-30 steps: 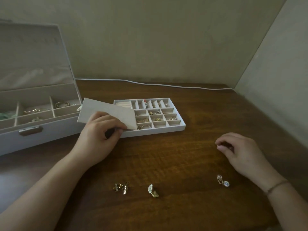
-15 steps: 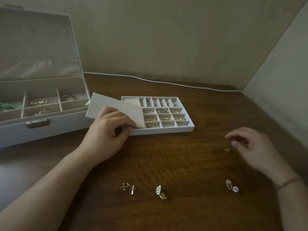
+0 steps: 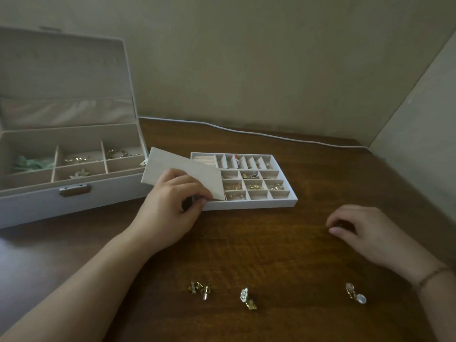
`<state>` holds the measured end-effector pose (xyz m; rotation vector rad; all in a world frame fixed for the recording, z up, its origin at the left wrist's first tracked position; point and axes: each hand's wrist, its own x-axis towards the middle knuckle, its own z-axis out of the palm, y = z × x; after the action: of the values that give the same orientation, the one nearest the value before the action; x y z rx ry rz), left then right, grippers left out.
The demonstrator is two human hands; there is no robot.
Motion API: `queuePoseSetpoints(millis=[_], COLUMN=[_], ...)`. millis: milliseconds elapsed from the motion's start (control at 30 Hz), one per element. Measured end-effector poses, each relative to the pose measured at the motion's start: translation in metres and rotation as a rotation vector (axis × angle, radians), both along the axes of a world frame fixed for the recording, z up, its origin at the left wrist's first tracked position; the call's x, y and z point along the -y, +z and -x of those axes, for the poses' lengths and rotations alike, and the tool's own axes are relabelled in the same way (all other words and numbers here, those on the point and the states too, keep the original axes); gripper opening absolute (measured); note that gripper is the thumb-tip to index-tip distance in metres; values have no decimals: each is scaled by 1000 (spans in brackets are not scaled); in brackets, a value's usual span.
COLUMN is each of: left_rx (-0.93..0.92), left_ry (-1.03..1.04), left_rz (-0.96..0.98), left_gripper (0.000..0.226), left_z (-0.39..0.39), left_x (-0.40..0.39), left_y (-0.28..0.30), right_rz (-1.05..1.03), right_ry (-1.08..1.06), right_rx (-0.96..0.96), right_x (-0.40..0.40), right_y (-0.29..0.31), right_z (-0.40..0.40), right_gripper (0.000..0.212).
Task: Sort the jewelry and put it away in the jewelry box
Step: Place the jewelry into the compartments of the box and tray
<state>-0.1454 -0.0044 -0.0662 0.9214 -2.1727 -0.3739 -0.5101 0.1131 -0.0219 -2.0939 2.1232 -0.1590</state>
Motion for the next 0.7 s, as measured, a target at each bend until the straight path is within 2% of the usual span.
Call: queuePoseSetpoints(millis=[200,300,500,633,700], left_rx=[13,11,9,5,-4], left_ry=[-2,-10,-17,-24,-24], left_rz=[-11,-13,-17,-2,2], left_gripper=[17,17,18,17,17], left_z=[0,-1,-1,-1,0], left_x=[0,1,1,2,2], left_y=[1,1,-1,-1,-1], right_rz=[203,202,155,177,175], right_ry=[59,87,89,-4,-17], right_rx=[258,354,367,405,346], right_x=[83,133,191,206,208], right_y=[28,28,15,15,15], right_z=[-51,-88,-130,-119,-111], right_gripper=[21,15,9,21,23])
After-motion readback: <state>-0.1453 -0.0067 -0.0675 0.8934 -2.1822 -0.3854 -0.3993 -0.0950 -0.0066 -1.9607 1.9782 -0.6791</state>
